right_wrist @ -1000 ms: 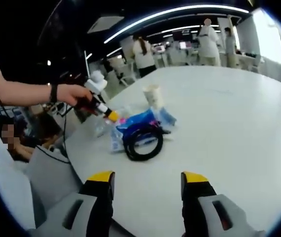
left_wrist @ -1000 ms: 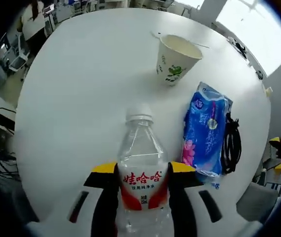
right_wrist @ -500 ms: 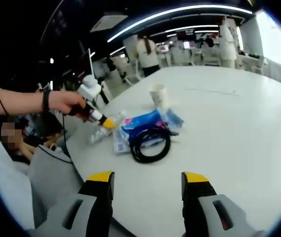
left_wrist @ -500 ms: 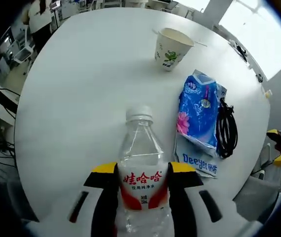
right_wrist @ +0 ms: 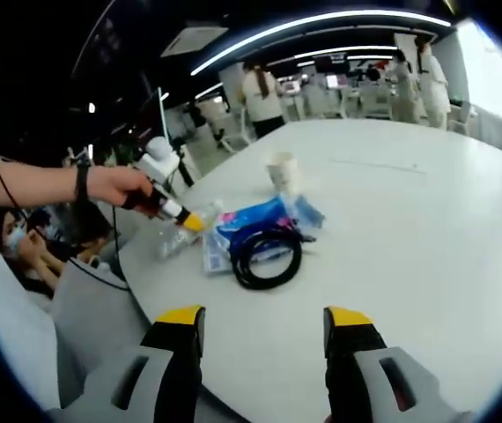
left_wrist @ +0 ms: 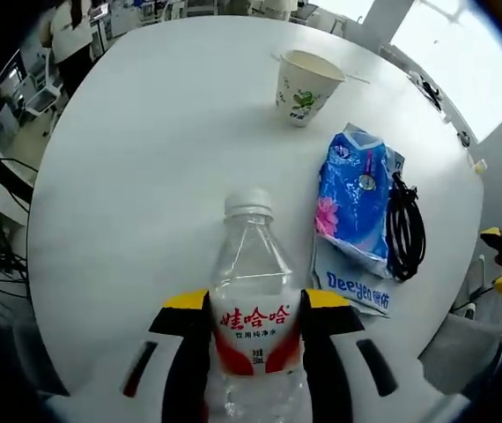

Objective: Arrange the tabletop items into an orderly group along one side of the table until the central work area is clear of visible clutter.

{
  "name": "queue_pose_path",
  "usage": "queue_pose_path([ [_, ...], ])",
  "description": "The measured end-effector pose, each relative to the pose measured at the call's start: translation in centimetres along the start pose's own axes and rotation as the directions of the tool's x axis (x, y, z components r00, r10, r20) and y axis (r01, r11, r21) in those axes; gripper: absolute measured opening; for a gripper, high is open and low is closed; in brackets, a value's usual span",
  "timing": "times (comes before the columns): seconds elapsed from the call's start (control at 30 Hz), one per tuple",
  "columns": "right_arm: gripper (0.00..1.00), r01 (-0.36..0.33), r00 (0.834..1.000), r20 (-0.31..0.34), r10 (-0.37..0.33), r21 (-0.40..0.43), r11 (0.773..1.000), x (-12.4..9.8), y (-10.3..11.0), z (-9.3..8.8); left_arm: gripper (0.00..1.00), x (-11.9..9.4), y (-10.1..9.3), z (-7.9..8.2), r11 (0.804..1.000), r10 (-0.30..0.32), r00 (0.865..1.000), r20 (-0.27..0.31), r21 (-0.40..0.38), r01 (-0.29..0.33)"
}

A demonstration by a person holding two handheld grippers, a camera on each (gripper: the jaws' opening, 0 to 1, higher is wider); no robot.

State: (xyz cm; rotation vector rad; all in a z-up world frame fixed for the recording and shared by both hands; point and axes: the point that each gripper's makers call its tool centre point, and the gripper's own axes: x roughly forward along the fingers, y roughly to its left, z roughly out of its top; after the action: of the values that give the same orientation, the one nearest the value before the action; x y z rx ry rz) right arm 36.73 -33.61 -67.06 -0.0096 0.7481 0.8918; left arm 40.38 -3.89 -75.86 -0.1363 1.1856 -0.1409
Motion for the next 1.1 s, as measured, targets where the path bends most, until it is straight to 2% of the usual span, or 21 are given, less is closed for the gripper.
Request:
queue_pose_path([
  [0.3, 0.55, 0.024, 1.0, -0.005, -0.024, 0.003, 1.0, -1.4, -0.4, -0.5, 0.38, 0.0, -0.1, 0.7, 0.999, -0.016, 0.997, 0.079, -0.043, 0.02],
  [0.63, 0.55, 0.025, 1.0, 0.0, -0.025, 0.012, 1.0, -1.6, -0.1, -0.6, 0.37, -2.3, 0.5, 2.0, 0.998, -0.001, 0.982, 0.187, -0.064, 0.013],
  [0.9, 0.54, 0.016, 1.0, -0.006, -0.016, 0.02, 1.0, -1.4, 0.2, -0.6, 0.37, -4.2, 0.9, 1.3, 0.996, 0.028, 0.967, 0.252, -0.092, -0.005],
  [1.1, 0.54, 0.012, 1.0, -0.003, -0.012, 0.017, 1.0, -1.5, 0.1, -0.1, 0.37, -6.2, 0.3, 0.6, 0.996, 0.043, 0.957, 0.287, -0.085, -0.019],
])
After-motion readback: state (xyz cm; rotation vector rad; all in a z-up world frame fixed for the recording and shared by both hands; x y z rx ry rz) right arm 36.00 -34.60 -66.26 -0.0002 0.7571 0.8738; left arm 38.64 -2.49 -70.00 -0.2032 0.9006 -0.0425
